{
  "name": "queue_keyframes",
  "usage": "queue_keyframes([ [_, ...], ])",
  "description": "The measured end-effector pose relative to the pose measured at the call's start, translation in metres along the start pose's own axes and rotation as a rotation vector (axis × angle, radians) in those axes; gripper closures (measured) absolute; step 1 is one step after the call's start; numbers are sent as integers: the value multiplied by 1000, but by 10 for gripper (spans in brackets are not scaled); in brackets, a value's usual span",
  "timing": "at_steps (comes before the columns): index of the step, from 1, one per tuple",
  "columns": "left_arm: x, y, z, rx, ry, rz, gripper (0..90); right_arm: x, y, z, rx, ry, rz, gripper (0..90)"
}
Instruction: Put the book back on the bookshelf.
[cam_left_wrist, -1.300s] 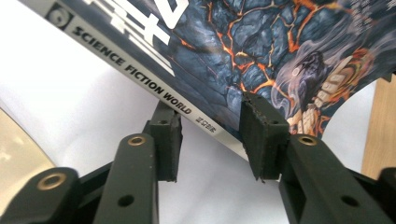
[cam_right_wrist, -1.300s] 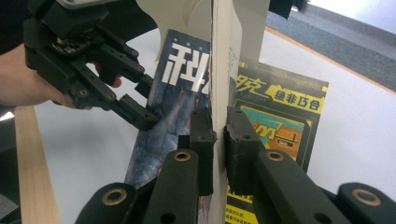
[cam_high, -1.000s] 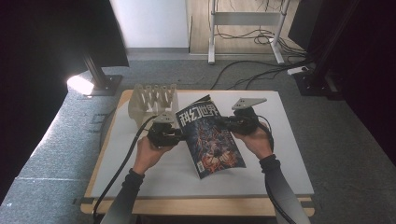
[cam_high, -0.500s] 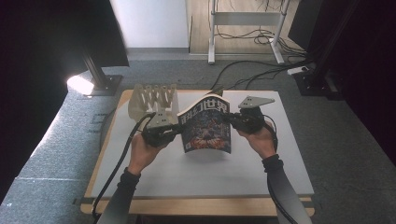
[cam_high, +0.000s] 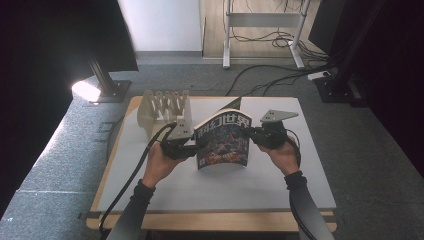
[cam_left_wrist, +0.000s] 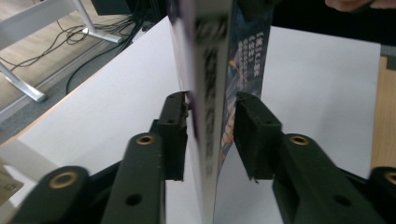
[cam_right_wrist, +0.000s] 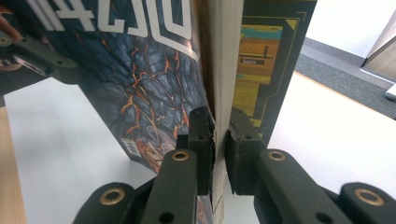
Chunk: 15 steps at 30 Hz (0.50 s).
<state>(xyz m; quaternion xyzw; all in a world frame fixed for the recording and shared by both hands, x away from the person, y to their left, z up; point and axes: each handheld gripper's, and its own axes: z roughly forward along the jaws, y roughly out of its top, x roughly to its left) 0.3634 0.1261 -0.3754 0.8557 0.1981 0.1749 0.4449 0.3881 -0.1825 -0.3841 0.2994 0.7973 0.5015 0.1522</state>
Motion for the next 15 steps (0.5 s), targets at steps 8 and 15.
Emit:
queue_keyframes([
  [8, 14, 4, 15, 6, -36, -76, 726, 0, -2, -1, -4, 5, -2, 787],
  [15, 15, 5, 12, 7, -10, -69, 823, 2, -5, -6, 15, -37, -22, 687],
])
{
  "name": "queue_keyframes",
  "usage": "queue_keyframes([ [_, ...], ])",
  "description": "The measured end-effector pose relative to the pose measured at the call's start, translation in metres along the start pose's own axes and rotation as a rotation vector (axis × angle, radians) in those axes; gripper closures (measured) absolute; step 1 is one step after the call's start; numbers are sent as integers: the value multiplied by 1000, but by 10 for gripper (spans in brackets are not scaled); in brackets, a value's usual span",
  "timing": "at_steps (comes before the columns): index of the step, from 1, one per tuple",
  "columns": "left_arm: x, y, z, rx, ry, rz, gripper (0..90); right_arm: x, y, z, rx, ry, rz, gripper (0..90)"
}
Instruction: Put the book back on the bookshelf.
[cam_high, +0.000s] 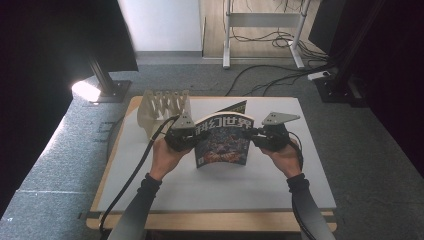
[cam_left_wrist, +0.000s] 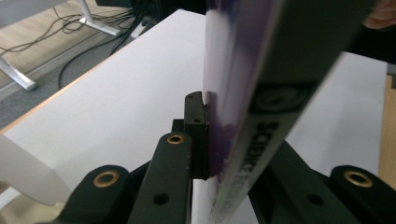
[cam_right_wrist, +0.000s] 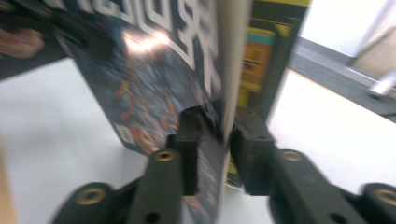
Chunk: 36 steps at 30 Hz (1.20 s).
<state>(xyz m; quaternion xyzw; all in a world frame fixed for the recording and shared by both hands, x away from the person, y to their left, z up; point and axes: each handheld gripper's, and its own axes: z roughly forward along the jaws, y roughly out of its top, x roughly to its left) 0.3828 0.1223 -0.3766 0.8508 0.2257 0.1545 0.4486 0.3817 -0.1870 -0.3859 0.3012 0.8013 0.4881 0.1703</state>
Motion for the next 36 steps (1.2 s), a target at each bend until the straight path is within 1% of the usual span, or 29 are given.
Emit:
queue_keyframes([
  [2, -1, 0, -2, 1, -6, 0, 824, 0, -3, -2, 13, -38, -4, 610],
  [4, -1, 0, -4, 5, -20, -5, 825, -2, -8, -3, 10, -67, 2, 552],
  [7, -1, -1, -7, 8, -13, -15, 825, -5, -17, -6, 4, -85, 28, 474],
  [11, 3, -2, -14, 16, -28, -43, 826, -8, -30, -5, 20, -99, 46, 406],
  [12, 4, -2, -16, 18, -28, -44, 826, -9, -34, -4, 29, -100, 46, 391],
  [15, 5, -3, -23, 23, -16, -45, 826, -10, -43, -1, 39, -99, 60, 359],
  [18, 9, -6, -31, 27, -8, -56, 826, -9, -53, 2, 53, -106, 66, 332],
  [26, 21, -14, -57, 24, 15, -101, 827, -10, -75, 12, 80, -115, 93, 295],
  [28, 24, -16, -63, 21, 21, -105, 827, -10, -79, 14, 83, -122, 96, 283],
  [31, 28, -19, -74, 20, 39, -122, 827, -9, -87, 19, 104, -137, 97, 238],
  [34, 31, -22, -84, 17, 54, -137, 827, -8, -96, 25, 128, -138, 108, 186],
  [36, 33, -24, -89, 16, 67, -139, 827, -8, -102, 29, 139, -143, 114, 150],
])
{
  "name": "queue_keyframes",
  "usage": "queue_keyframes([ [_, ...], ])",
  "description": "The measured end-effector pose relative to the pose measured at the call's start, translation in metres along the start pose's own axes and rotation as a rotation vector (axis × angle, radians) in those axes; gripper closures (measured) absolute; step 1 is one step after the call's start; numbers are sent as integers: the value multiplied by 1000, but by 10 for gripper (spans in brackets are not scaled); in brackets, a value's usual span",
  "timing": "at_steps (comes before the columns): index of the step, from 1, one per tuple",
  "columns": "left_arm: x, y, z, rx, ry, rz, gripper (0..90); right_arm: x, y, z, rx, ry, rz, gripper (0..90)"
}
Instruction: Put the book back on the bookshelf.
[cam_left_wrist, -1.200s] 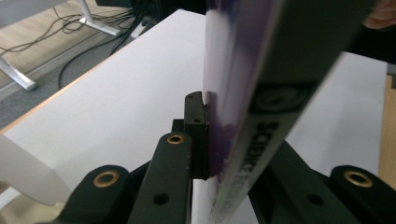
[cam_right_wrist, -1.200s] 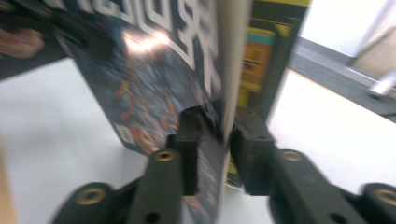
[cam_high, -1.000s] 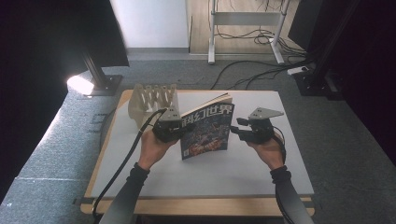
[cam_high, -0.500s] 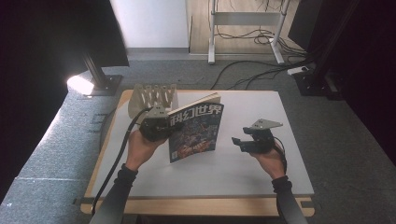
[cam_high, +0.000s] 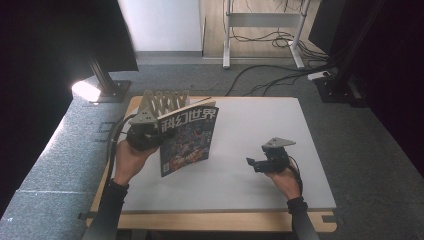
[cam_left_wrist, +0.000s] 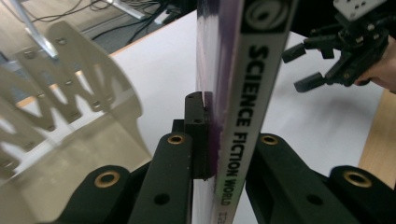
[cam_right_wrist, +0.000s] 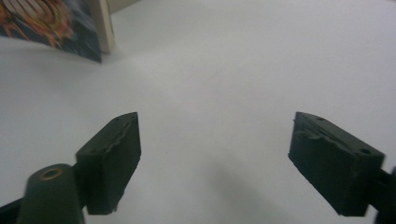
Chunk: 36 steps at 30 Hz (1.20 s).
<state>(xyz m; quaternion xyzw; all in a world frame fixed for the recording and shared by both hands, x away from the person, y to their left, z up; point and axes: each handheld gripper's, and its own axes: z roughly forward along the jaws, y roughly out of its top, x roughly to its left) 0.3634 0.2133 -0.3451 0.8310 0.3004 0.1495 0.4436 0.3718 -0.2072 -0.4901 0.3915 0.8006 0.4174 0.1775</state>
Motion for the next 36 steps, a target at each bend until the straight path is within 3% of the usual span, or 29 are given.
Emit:
queue_keyframes([
  [3, 4, -3, -10, -6, 13, -22, 827, 2, -7, 7, 23, -14, 12, 104],
  [5, 7, -5, -17, -14, 25, -37, 827, 3, -13, 13, 43, -20, 11, 2],
  [19, 28, -20, -58, -38, 122, -110, 827, 3, -34, 32, 127, -44, 22, 0],
  [29, 50, -36, -88, -45, 208, -177, 827, 5, -34, 33, 138, -64, 7, 0],
  [36, 64, -43, -98, -54, 267, -221, 827, 5, -34, 33, 138, -65, 6, 0],
])
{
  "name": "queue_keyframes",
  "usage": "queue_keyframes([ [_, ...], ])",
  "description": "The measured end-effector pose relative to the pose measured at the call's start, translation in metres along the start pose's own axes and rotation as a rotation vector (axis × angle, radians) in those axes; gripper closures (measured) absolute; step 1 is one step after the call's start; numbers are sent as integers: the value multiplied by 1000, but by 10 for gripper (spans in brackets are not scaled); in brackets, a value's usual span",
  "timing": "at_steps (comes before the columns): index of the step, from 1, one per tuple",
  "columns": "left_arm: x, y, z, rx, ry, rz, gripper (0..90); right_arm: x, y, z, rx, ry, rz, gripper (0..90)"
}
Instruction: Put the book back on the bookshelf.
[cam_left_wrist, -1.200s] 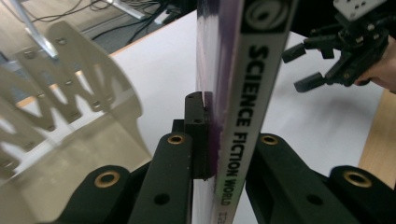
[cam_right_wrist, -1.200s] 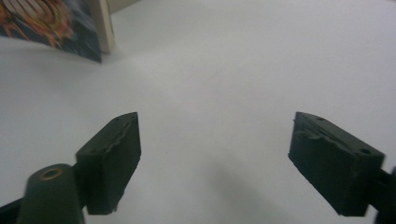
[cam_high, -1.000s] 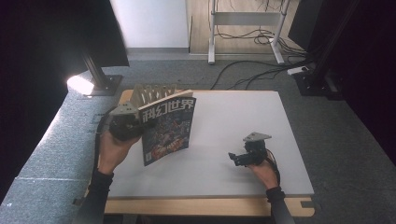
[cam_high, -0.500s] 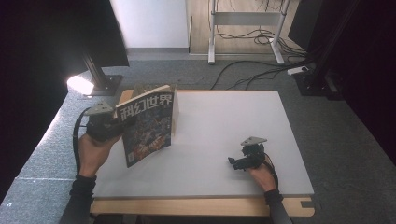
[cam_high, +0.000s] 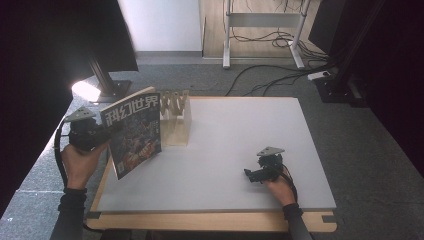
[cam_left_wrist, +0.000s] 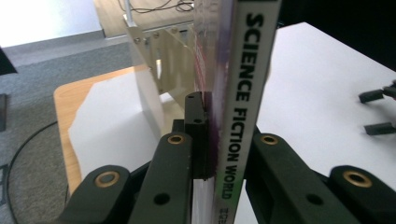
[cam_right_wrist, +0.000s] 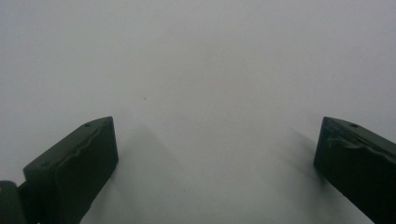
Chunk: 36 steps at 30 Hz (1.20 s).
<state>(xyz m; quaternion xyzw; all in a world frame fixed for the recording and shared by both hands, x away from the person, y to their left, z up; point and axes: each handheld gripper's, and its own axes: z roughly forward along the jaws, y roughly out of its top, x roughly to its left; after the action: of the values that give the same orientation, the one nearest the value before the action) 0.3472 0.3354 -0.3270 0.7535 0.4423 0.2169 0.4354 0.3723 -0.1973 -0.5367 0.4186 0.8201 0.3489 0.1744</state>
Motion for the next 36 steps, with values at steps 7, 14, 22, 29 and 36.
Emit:
queue_keyframes([
  [7, 10, 6, 12, -7, 29, -37, 827, 0, 0, 0, -1, 0, 2, 0],
  [14, 14, 17, 35, -8, 63, -59, 827, 0, 0, 0, 0, 0, 2, 0],
  [22, 18, 26, 60, -29, 96, -76, 826, 0, 0, 0, -1, 0, 1, 0],
  [29, 20, 19, 82, -144, 86, -78, 825, 0, 0, 0, 0, 1, 1, 0],
  [36, 22, 11, 80, -34, 43, -80, 814, 0, 0, 0, 0, 2, 1, 0],
])
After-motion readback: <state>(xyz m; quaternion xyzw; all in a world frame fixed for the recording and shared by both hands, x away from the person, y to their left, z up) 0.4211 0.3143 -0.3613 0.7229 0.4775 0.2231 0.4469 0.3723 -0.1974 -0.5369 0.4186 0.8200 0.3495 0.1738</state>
